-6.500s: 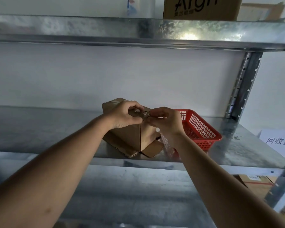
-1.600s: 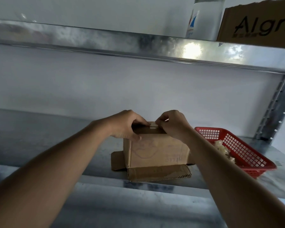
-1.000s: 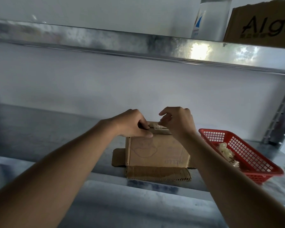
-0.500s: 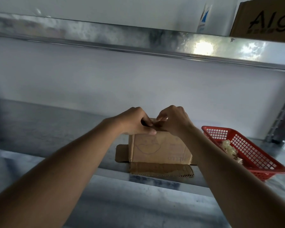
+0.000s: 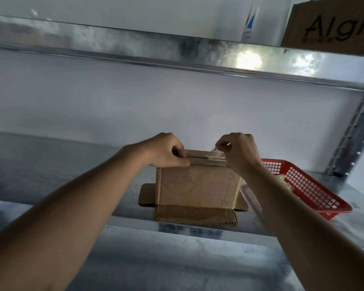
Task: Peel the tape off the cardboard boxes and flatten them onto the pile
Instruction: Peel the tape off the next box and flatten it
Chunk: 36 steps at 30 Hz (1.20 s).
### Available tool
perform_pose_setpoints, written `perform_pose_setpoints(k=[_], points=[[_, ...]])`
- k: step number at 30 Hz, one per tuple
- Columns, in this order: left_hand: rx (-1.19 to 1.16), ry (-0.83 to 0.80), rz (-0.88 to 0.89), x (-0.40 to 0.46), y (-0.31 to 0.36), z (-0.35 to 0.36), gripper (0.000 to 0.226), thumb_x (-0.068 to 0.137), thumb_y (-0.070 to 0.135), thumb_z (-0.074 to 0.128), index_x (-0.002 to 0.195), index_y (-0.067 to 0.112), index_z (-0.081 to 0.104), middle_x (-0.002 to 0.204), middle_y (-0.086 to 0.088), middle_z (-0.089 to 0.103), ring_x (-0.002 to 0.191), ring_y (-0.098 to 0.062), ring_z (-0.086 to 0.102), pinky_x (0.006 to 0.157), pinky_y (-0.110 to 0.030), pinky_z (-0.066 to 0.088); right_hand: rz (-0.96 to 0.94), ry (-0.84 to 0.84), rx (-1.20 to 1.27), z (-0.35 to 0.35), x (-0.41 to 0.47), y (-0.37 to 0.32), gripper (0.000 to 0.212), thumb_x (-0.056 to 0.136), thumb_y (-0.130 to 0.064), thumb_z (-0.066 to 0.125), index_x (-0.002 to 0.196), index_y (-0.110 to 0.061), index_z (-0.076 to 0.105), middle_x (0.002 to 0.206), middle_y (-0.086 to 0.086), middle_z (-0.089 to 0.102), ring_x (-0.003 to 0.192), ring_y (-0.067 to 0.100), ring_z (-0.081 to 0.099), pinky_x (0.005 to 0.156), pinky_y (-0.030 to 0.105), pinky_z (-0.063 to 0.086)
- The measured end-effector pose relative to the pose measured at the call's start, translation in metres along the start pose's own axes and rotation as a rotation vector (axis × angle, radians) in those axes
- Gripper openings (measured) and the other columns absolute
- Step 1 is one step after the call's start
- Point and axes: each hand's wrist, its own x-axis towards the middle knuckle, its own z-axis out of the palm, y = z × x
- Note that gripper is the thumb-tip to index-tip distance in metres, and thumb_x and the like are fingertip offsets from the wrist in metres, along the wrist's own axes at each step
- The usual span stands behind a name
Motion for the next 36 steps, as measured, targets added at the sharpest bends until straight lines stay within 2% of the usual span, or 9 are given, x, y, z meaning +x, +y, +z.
perform_pose_setpoints(k=[4,9,14,17,22,26,30,34,36], points=[[0.13,0.039,0.038,0.012,0.021,0.016,0.037,0.098,0.057,0.057,0.12,0.03,0.072,0.103,0.012,0.061,0.094,-0.01,0.062,0.074,-0.029,0.049,-0.267,-0.277,-0.133,0.004,-0.004,-0.006,0.025,0.098,-0.004,0.063,0.113,-0.016,0.079,0.115,0.001,0.073,0.096,0.011,0.064,0.082,0.021,0.052],[0.256,0.02,0.003,0.018,0.025,0.03,0.047,0.102,0.055,0.045,0.138,0.033,0.065,0.097,0.014,0.037,0.094,-0.014,0.05,0.074,-0.035,0.045,-0.12,-0.366,0.028,-0.002,-0.002,-0.005,0.025,0.095,-0.003,0.069,0.105,-0.022,0.082,0.132,0.002,0.066,0.116,0.018,0.065,0.097,0.027,0.054],[0.31,0.043,-0.004,0.016,0.022,0.036,0.053,0.104,0.062,0.038,0.124,0.025,0.07,0.111,0.005,0.043,0.1,-0.016,0.049,0.088,-0.046,0.051,-0.015,-0.314,0.045,-0.002,0.002,-0.012,0.026,0.088,-0.006,0.079,0.1,-0.029,0.083,0.096,-0.003,0.077,0.088,0.014,0.071,0.081,0.036,0.063],[0.332,0.053,0.061,0.01,0.017,0.039,0.054,0.104,0.067,0.03,0.134,0.038,0.065,0.128,0.005,0.05,0.115,-0.019,0.049,0.095,-0.048,0.048,-0.001,-0.27,0.095,-0.002,0.003,-0.017,0.029,0.083,-0.009,0.084,0.108,-0.024,0.08,0.088,-0.005,0.077,0.085,0.01,0.072,0.084,0.035,0.061],[0.373,0.066,0.119,0.005,0.009,0.04,0.052,0.106,0.064,0.019,0.15,0.052,0.043,0.147,0.014,0.05,0.132,-0.018,0.045,0.104,-0.051,0.041,-0.042,-0.153,0.061,0.0,0.003,-0.022,0.013,0.076,-0.014,0.085,0.086,-0.022,0.081,0.072,-0.012,0.073,0.069,0.0,0.067,0.064,0.009,0.049],[0.29,0.066,0.105,0.0,-0.001,0.035,0.05,0.108,0.059,0.023,0.148,0.047,0.049,0.148,0.019,0.048,0.134,-0.014,0.043,0.106,-0.046,0.039,0.05,-0.055,0.044,-0.012,0.001,0.007,0.024,0.071,0.001,0.081,0.083,-0.02,0.079,0.069,-0.012,0.069,0.064,-0.003,0.064,0.058,0.003,0.042],[0.271,0.051,0.083,0.007,0.011,0.036,0.042,0.109,0.045,0.035,0.144,0.039,0.057,0.146,0.015,0.052,0.129,-0.016,0.048,0.107,-0.047,0.041,0.015,0.004,-0.037,-0.021,-0.004,0.029,0.023,0.082,0.003,0.073,0.093,-0.015,0.082,0.083,-0.001,0.078,0.077,0.012,0.073,0.077,0.025,0.06],[0.158,0.047,0.036,0.024,0.036,0.047,0.02,0.103,0.028,0.05,0.114,0.021,0.065,0.11,0.003,0.066,0.101,-0.019,0.064,0.087,-0.042,0.055,-0.217,-0.183,-0.12,-0.017,-0.009,0.023,0.024,0.098,-0.007,0.066,0.115,-0.016,0.079,0.111,0.002,0.079,0.097,0.018,0.074,0.092,0.036,0.059],[0.134,0.091,0.044,0.028,0.039,0.052,0.016,0.103,0.025,0.05,0.107,0.02,0.066,0.1,0.002,0.065,0.093,-0.02,0.064,0.082,-0.043,0.055,-0.256,-0.26,-0.115,-0.014,-0.008,0.023,0.028,0.099,-0.008,0.063,0.12,-0.019,0.077,0.116,-0.002,0.077,0.098,0.012,0.072,0.09,0.028,0.057]])
